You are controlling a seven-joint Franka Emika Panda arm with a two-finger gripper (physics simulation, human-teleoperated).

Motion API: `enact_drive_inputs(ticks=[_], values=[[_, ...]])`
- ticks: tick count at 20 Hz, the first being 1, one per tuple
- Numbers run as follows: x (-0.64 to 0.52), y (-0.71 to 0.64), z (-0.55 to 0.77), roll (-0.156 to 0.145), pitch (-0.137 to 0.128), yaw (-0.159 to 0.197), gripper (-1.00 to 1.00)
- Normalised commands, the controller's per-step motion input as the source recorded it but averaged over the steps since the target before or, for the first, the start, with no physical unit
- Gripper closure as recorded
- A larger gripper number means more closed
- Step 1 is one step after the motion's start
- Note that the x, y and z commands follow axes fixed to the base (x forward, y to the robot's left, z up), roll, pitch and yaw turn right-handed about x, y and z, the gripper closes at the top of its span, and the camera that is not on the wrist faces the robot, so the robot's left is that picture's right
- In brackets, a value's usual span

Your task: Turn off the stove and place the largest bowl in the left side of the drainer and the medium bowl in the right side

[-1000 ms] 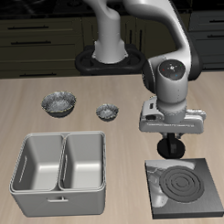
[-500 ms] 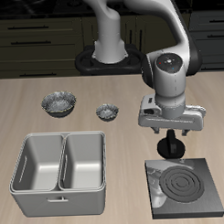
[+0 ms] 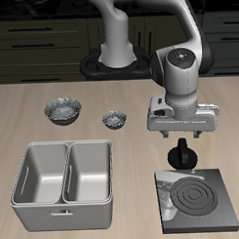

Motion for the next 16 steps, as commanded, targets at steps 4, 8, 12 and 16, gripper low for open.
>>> enact_drive_inputs(ticks=[4,8,12,16], values=[[-0.09,-0.05,0.11,-0.016,-0.015,0.094,-1.00],[-0.13,-0.20,0.31,-0.050,-0.044,0.099,-1.00],[-0.16,-0.09,0.28,-0.003,-0.021,0.069,-1.00],[-0.15,-0.15,0.20,-0.017,0.005,0.083,-1.00]])
